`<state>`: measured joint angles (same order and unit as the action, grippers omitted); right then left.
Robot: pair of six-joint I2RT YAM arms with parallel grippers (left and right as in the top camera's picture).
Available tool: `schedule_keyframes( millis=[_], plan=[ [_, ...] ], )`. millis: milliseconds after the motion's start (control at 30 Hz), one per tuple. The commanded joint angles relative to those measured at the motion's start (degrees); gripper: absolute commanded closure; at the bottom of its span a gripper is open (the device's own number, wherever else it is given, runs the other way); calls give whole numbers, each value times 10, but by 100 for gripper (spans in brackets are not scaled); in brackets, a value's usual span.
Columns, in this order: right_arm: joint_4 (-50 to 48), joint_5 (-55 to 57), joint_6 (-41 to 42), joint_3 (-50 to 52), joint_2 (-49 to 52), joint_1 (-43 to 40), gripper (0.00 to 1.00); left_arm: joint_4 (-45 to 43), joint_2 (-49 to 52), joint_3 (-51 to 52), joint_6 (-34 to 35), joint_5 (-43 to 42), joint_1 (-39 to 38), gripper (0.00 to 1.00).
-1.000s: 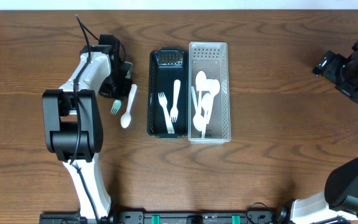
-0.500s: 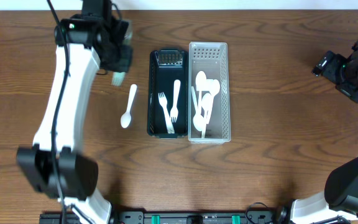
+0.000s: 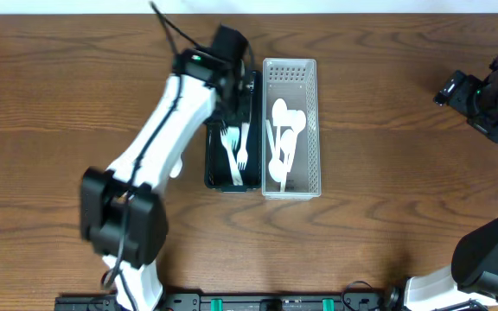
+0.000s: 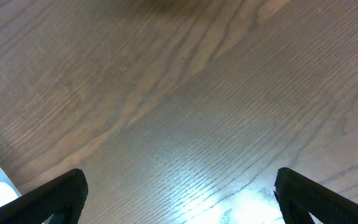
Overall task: Pack container
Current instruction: 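Lift the mint-green fork into the black tray and release it, then lower the left gripper onto the white spoon and close it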
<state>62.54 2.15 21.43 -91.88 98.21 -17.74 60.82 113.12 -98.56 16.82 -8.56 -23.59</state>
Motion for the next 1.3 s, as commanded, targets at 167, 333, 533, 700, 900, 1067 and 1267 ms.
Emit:
schedule_keyframes(
  millis=[167,333,533,700,900,1067,1267],
  plan=[
    [1,2,-5,2,5,-2,1,15,0,-22,30,16,9,58],
    [1,2,-5,2,5,-2,1,30,-66,-33,6,54,33,32],
    [1,2,-5,2,5,-2,1,50,-75,-21,-20,172,90,31],
    [1,2,-5,2,5,-2,1,19,-35,22,-83,171,145,31],
    [1,2,-5,2,5,-2,1,24,25,38,-145,162,180,33],
    [1,2,-5,2,5,-2,1,34,47,41,-159,87,184,41],
    [1,2,-5,2,5,-2,1,31,55,67,-160,66,184,43]
  ],
)
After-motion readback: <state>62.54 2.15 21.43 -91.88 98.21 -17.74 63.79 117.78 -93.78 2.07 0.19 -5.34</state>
